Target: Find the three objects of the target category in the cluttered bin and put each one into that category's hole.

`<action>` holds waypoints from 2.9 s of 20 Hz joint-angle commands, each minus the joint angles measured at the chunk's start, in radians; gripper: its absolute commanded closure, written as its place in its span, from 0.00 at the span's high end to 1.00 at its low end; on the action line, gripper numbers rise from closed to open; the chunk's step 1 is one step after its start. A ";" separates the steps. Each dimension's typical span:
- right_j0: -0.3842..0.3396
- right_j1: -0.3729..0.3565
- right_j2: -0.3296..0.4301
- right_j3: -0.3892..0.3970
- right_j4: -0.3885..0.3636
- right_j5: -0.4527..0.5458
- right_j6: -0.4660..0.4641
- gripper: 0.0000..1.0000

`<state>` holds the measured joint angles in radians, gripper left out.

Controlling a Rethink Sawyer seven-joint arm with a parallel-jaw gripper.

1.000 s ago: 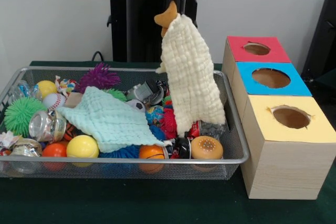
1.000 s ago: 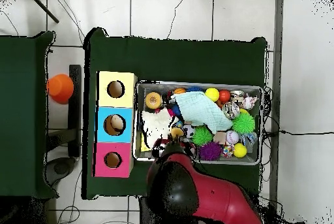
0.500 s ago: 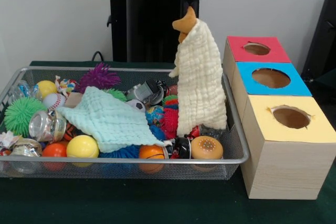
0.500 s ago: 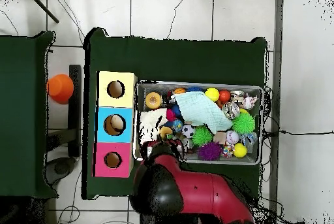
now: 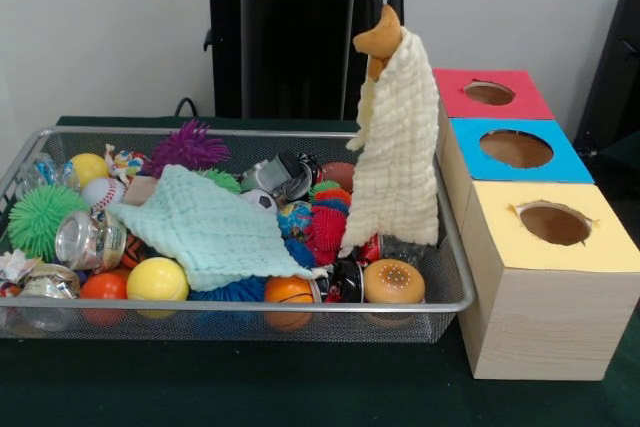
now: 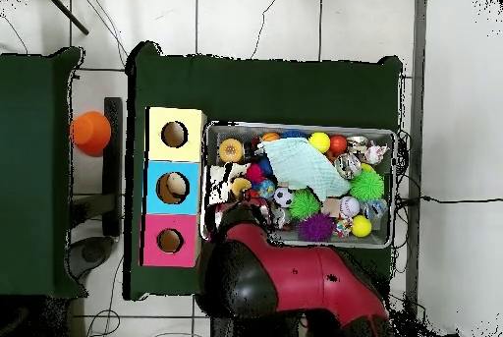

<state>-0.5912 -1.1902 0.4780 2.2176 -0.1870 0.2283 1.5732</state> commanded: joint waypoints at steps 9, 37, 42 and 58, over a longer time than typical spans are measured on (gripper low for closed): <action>-0.201 -0.042 0.423 0.047 -0.081 0.205 -0.298 0.00; -0.264 0.074 0.380 -0.119 -0.184 0.386 -0.100 0.00; -0.288 0.117 0.381 -0.212 -0.187 0.457 -0.145 0.00; -0.313 0.270 0.338 -0.542 -0.215 0.676 -0.196 0.00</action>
<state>-0.8708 -1.0063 0.8780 1.8741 -0.3509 0.7409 1.5425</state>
